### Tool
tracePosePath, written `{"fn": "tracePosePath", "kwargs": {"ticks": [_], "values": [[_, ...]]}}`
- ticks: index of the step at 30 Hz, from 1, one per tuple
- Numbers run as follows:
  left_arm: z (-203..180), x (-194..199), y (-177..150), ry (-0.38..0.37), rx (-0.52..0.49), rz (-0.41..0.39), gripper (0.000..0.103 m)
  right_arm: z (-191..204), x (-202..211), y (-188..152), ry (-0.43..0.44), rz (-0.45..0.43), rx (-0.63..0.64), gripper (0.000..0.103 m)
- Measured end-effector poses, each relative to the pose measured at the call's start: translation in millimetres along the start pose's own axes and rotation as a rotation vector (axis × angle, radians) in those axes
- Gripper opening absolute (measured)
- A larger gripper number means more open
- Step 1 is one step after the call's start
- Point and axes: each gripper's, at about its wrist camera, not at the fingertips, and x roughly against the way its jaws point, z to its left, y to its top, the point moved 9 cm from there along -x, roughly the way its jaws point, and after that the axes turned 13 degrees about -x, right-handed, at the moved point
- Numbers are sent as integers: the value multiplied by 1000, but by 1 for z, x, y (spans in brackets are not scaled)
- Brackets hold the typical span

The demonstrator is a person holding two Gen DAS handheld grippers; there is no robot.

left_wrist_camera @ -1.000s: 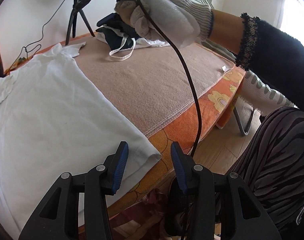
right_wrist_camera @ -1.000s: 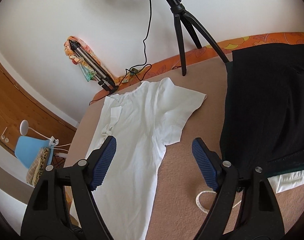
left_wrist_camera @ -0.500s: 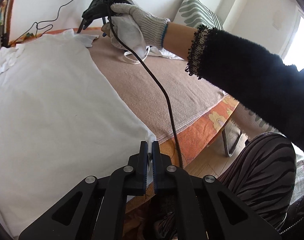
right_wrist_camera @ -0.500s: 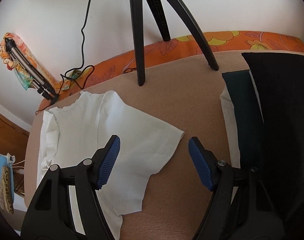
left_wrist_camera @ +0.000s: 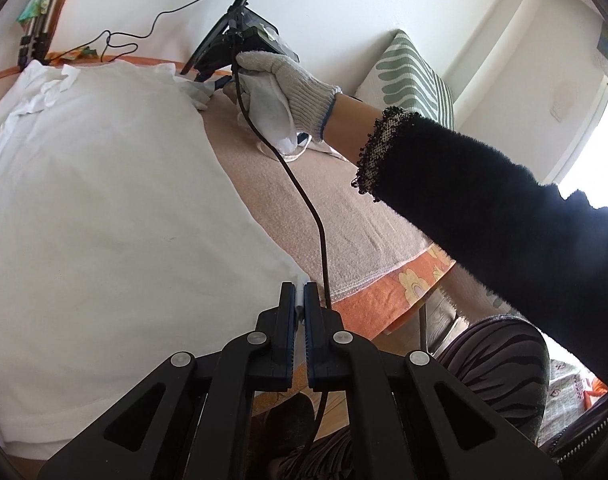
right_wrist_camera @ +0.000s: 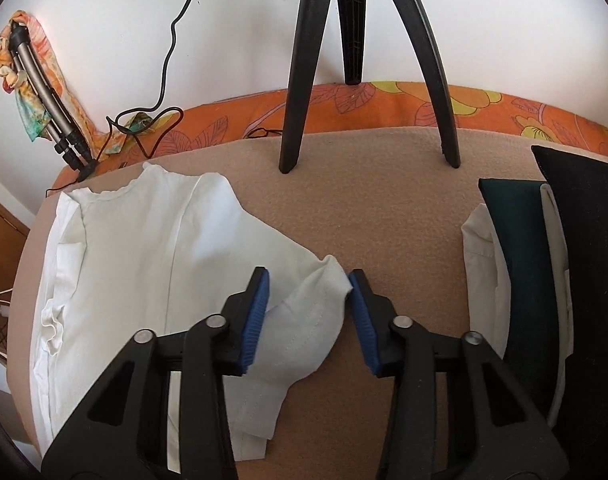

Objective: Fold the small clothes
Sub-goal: 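Close the left gripper on the side edge while the right gripper pinches the sleeve, then fold the held side over onto the first fold with both grippers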

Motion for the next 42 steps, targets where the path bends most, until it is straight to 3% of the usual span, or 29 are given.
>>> {"fn": "tracePosePath", "kwargs": {"ticks": [1,4,12,17,28,37,40,42], "values": [[1,-1,0,2,0,-1,3,1,-1,0,5,11,-6,10],[3,1,-1,3,22,-13,3,7,5,2,14,5,4,8],[27,22,-6,43,87,-65,3,26,41,25,15,-56,-13,7],[33,33,-13,41,108,-85,3,51,48,25,-42,-62,40,7],[69,70,-31,76,206,-148,3,133,51,18,-126,-75,144,7],[97,94,-49,120,269,-172,3,218,20,-11,-196,-62,303,7],[105,98,-52,141,279,-174,3,236,3,-19,-176,-34,305,7],[108,98,-56,146,293,-167,3,250,-5,-28,-110,17,318,7]]}}
